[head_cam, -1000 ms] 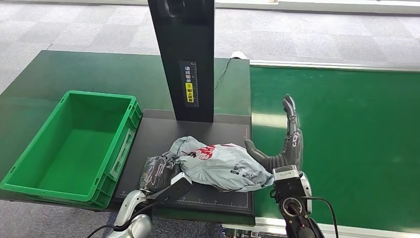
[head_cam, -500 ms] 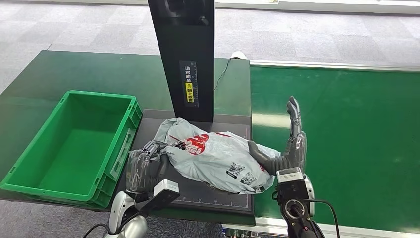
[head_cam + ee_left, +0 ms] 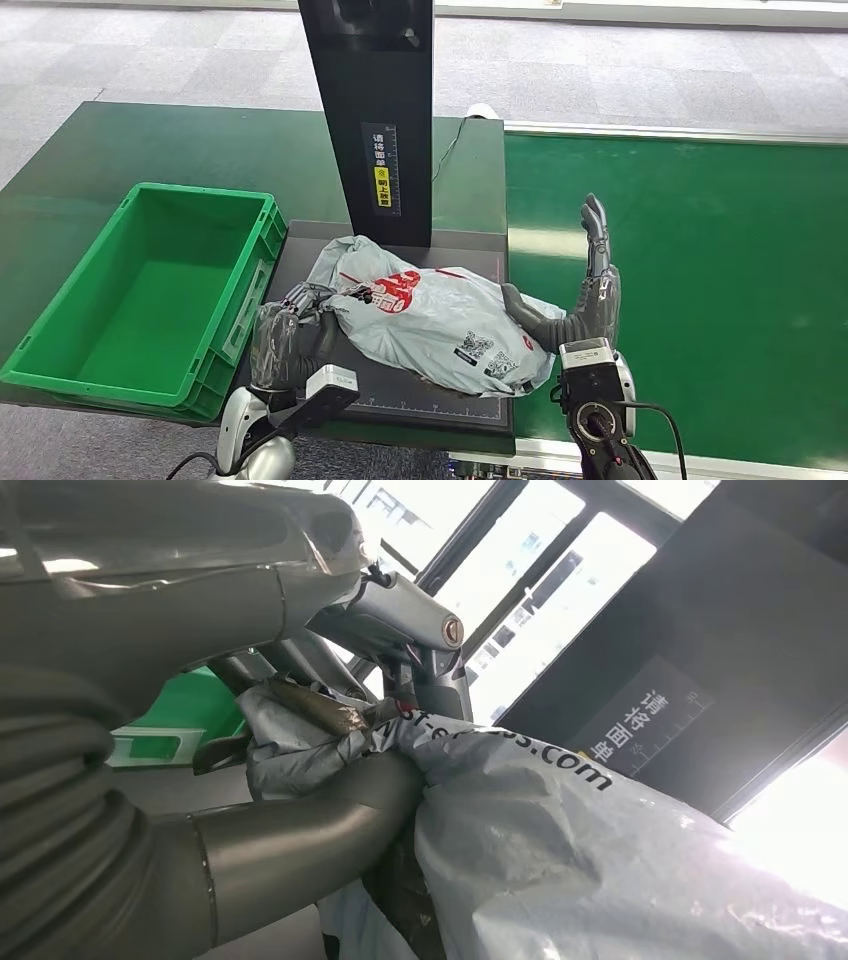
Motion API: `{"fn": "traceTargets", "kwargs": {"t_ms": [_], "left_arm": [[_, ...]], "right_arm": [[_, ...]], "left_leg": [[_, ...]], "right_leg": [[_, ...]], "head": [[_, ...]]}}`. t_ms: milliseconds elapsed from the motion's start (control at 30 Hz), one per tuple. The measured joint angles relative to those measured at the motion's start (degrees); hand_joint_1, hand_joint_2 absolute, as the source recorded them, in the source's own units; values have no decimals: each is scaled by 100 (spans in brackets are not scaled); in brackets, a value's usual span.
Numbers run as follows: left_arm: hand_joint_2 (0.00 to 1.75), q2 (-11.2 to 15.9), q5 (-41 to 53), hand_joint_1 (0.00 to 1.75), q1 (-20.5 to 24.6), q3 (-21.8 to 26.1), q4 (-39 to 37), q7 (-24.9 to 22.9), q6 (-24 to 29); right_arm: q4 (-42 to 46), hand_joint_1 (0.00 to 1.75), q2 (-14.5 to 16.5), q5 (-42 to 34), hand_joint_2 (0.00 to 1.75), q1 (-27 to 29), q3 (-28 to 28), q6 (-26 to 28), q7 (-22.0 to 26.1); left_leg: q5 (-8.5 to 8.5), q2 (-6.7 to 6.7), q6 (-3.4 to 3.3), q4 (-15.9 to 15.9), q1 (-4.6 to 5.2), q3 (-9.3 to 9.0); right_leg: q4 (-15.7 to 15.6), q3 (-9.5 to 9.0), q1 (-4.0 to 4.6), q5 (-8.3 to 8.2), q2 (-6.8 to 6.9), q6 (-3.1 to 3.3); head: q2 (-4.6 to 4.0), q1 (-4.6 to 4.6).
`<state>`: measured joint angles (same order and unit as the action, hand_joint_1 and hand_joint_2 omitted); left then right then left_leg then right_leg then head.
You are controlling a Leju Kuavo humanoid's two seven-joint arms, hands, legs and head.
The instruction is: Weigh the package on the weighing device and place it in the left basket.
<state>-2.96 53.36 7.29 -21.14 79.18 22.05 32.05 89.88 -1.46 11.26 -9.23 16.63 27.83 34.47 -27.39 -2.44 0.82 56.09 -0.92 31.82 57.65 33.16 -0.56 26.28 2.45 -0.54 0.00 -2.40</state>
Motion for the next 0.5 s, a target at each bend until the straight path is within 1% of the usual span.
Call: {"fn": "traceTargets", "kwargs": {"t_ms": [100,167,233,267,300,400,500], "left_arm": [[175,10,-48,175,-25,-6,95,305,373],[175,9,-133,175,-93,16,295,763,558],[175,-43,-215,175,-227,116,631,1351,586],[175,-94,-231,175,-299,207,833,1568,586],[175,-153,-241,175,-360,321,1013,1687,587],[175,-323,-510,175,-447,853,1293,1716,587],[175,-364,-1341,175,-383,1617,1264,1557,587]], "right_arm": [[0,0,-4,-33,175,0,0,-7,19],[0,0,-16,-77,175,-1,0,-31,47],[0,0,-37,-131,175,-3,0,-58,73],[0,0,-49,-151,175,-5,0,-66,81],[0,0,-62,-165,175,-5,0,-68,85],[11,0,-106,-175,175,15,-2,-41,90],[63,0,-150,-166,175,86,-5,11,107]], "left_leg": [[0,0,0,0,0,0],[0,0,0,0,0,0],[0,-1,0,0,0,1],[-1,-1,0,0,0,1],[-1,-1,0,0,0,1],[-2,0,1,-1,0,1],[0,-2,2,-1,-2,-3]], "right_leg": [[0,0,0,0,0,0],[0,-1,0,0,0,0],[0,0,0,0,-1,0],[0,0,0,0,-1,0],[0,0,0,1,0,0],[0,0,0,1,0,0],[0,0,1,1,-1,1]], "head": [[0,0],[0,0],[0,1],[0,1],[0,2],[0,1],[0,1]]}}
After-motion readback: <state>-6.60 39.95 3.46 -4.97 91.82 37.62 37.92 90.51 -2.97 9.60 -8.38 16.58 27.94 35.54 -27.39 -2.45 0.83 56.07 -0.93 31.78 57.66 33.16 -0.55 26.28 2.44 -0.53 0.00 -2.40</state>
